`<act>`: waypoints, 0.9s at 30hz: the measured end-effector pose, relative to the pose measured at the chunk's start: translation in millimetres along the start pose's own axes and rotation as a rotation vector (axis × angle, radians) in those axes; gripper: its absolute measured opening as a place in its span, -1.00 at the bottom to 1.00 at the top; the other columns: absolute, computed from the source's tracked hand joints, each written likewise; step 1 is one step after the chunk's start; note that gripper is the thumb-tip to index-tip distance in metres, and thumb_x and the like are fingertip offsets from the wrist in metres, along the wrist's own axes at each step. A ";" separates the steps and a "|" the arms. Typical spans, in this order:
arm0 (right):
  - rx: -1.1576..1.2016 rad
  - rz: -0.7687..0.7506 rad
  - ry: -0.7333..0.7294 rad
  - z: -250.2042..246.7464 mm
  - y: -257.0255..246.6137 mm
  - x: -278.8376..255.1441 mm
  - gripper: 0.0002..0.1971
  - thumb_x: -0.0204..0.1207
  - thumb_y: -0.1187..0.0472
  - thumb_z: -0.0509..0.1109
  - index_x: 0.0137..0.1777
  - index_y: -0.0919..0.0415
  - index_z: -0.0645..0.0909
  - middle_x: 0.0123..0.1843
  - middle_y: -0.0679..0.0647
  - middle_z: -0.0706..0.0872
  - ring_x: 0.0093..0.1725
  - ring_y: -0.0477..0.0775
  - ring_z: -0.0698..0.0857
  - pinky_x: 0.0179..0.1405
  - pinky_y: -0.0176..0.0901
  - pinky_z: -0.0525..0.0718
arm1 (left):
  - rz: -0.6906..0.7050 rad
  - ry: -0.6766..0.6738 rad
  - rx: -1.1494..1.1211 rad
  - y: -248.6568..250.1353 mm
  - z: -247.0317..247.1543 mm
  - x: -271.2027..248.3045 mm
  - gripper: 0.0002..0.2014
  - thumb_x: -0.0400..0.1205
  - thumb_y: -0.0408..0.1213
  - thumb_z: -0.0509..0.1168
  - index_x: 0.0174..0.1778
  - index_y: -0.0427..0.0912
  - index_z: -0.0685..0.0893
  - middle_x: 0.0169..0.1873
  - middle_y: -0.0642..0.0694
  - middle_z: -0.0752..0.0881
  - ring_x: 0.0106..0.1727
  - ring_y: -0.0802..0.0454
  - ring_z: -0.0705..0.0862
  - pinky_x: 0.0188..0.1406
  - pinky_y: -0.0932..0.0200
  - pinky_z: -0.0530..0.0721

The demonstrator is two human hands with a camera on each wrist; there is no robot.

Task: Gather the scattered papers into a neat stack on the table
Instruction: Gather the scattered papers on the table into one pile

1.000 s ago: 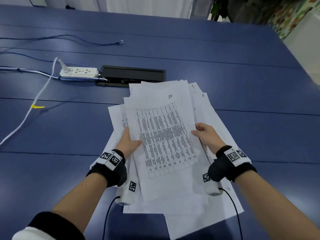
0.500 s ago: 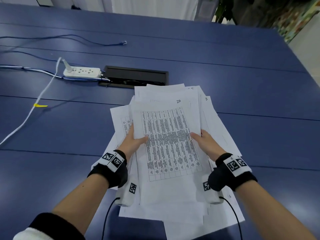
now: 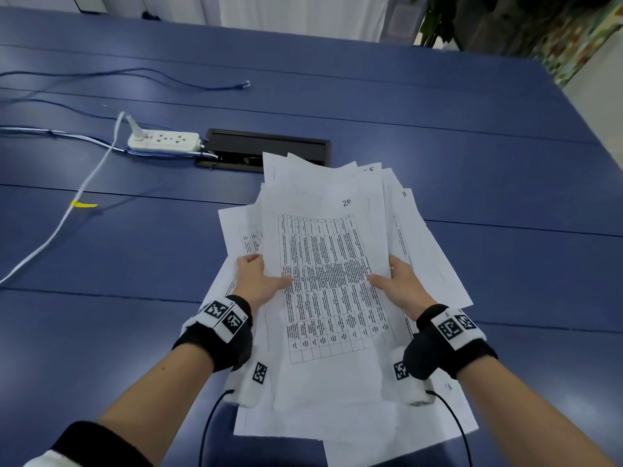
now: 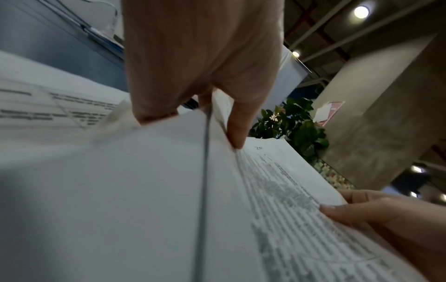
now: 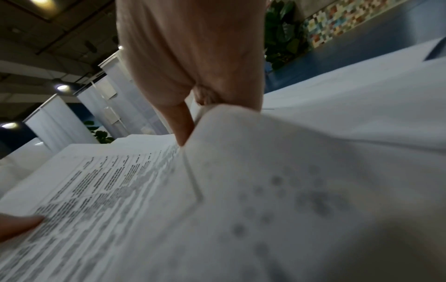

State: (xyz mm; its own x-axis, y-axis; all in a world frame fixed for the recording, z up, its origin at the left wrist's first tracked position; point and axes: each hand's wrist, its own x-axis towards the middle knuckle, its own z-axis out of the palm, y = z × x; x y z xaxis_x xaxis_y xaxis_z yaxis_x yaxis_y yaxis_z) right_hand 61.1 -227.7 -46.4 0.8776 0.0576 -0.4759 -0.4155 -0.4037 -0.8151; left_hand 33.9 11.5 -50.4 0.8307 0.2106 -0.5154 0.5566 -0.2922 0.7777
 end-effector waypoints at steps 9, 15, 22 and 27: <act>-0.101 -0.147 -0.061 15.1 -16.7 -0.3 -0.60 0.55 0.35 0.34 0.39 0.22 0.46 0.25 0.10 0.62 0.15 0.01 0.61 -0.07 -0.43 0.56 | 0.043 0.086 -0.184 -9.3 -14.0 0.7 -0.59 0.61 -0.48 0.27 0.39 -0.27 0.45 0.31 -0.20 0.61 0.35 -0.16 0.58 0.37 -0.02 0.50; -0.529 0.013 0.107 -1.7 -11.3 10.8 -0.32 0.30 -0.08 0.56 0.43 0.02 0.49 0.63 0.16 0.06 0.63 0.23 0.03 0.62 0.20 0.03 | 0.061 0.050 -0.230 -7.9 -11.6 2.3 -0.58 0.63 -0.49 0.22 0.43 -0.26 0.40 0.35 -0.20 0.58 0.35 -0.14 0.56 0.32 0.03 0.49; -0.264 0.069 -0.037 -20.9 1.3 24.2 -0.26 -0.05 -0.16 0.65 0.19 0.06 0.67 0.48 0.09 0.41 0.33 0.12 0.59 0.39 0.07 0.57 | -0.040 -0.059 -0.346 0.5 -7.1 11.6 -0.39 0.60 -0.46 0.28 0.56 -0.21 0.22 0.46 -0.12 0.49 0.41 -0.08 0.50 0.42 0.04 0.41; -0.407 0.075 -0.083 -14.4 -3.4 18.8 -0.42 0.50 0.05 0.42 0.47 0.23 0.37 0.53 0.17 0.18 0.46 0.21 0.42 0.12 -0.17 0.50 | -0.054 -0.039 -0.409 4.6 1.4 9.5 -0.41 0.60 -0.48 0.28 0.53 -0.25 0.20 0.40 -0.16 0.53 0.26 -0.05 0.54 0.24 0.13 0.43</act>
State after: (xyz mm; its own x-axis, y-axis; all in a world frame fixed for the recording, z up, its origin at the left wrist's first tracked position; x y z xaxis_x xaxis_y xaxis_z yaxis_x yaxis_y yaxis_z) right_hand 82.4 -238.3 -47.9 0.8194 0.0804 -0.5676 -0.3348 -0.7365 -0.5877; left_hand 44.4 10.8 -52.3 0.8049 0.1776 -0.5662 0.5544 0.1152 0.8242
